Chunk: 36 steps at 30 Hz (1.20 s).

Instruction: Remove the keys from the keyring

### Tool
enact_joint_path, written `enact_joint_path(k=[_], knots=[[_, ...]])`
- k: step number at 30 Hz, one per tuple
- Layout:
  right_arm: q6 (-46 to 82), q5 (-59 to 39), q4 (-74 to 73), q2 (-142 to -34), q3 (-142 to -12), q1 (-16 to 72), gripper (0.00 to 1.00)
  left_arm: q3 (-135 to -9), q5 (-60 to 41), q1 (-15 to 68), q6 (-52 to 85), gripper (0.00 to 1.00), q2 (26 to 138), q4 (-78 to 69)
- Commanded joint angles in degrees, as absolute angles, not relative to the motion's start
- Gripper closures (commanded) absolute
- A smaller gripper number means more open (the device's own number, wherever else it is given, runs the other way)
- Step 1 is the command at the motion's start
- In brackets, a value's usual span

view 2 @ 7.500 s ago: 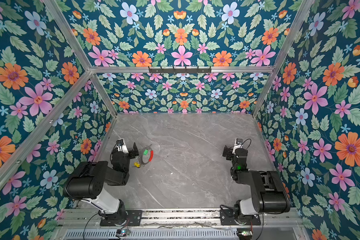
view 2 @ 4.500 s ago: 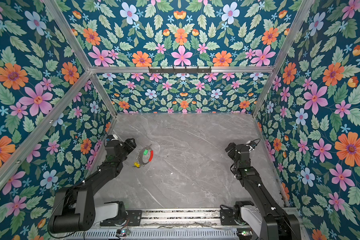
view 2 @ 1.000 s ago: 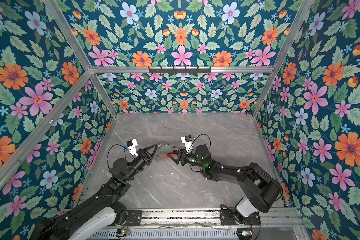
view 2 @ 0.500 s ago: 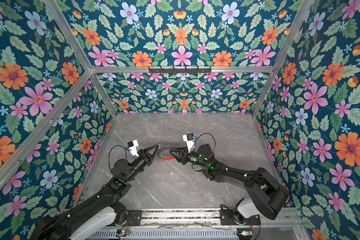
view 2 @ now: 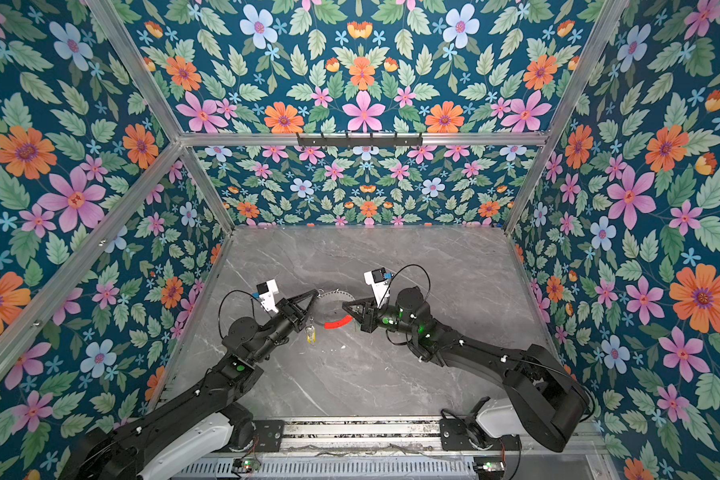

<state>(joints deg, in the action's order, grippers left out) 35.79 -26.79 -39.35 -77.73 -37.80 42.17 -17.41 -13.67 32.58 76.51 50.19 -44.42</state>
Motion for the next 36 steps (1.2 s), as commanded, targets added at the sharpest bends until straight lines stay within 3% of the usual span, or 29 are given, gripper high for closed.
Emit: enact_joint_path(k=[1, 5, 16, 28, 31, 36], knots=[[35.6, -29.5, -33.8, -77.2, -39.2, 41.5, 1.0, -18.6, -15.3, 32.6, 72.9, 0.75, 48.8, -43.3], [36.1, -37.5, -26.4, -76.7, -42.1, 38.5, 1.0, -21.5, -18.0, 32.5, 64.5, 0.6, 46.7, -34.9], [24.7, -56.6, -0.6, -73.7, -49.7, 33.6, 1.0, -27.2, -28.0, 31.2, 46.3, 0.34, 43.7, -20.5], [14.7, -66.7, 12.3, -74.1, -56.0, 33.5, 1.0, -25.6, -43.3, 31.2, 48.7, 0.3, 47.4, -29.3], [13.9, -67.7, 13.4, -74.9, -57.5, 33.4, 1.0, -24.3, -45.5, 31.2, 50.2, 0.19, 47.2, -32.5], [12.7, -69.3, 15.1, -76.4, -59.9, 33.4, 1.0, -23.9, -47.8, 31.2, 50.1, 0.29, 47.4, -32.6]])
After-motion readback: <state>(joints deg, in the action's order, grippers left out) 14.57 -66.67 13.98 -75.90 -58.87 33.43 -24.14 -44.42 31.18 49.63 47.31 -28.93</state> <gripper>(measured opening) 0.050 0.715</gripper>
